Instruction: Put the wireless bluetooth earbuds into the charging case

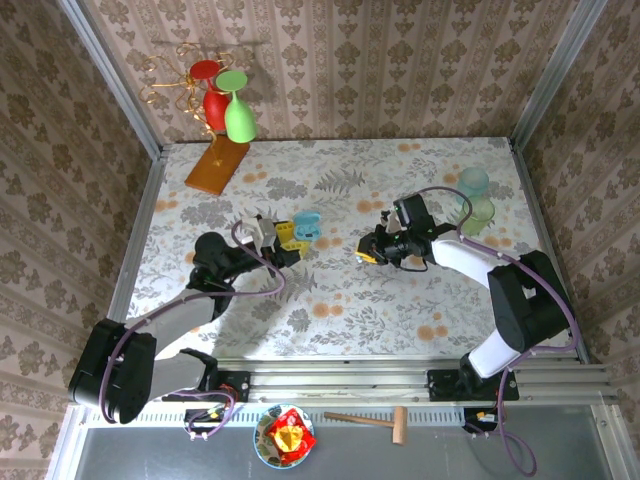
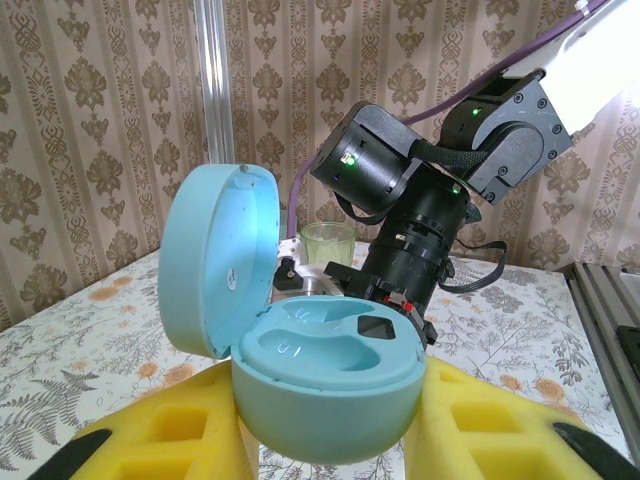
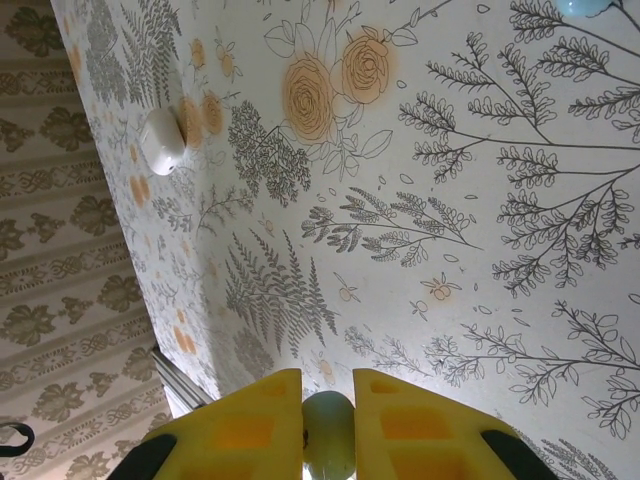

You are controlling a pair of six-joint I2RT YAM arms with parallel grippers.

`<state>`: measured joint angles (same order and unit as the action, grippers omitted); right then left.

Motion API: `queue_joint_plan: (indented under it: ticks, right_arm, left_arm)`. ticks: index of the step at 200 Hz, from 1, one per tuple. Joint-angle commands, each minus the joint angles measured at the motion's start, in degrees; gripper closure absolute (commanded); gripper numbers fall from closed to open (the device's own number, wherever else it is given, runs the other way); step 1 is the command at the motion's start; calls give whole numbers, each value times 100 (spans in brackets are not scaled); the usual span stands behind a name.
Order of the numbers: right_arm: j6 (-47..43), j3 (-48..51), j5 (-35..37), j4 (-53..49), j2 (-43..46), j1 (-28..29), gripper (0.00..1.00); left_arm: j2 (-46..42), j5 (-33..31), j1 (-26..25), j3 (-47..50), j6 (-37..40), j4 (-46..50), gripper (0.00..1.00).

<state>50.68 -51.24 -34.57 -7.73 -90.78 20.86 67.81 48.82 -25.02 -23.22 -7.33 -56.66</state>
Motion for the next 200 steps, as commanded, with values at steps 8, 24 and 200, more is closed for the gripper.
queue_joint_plan:
  ticks: [8,24,200]
  right_arm:
    - [333,86,-69,83,209,-30,88]
    - [296,64,-204,141,304,-28,88]
    - [-1266,-1146,-908,1189,1280,1154,86]
  left_arm:
    - [12,85,24,-34,29,-209,66]
    - [43,89,30,-24,73,-226,65]
    - [153,262,1,-98,-57,-379,66]
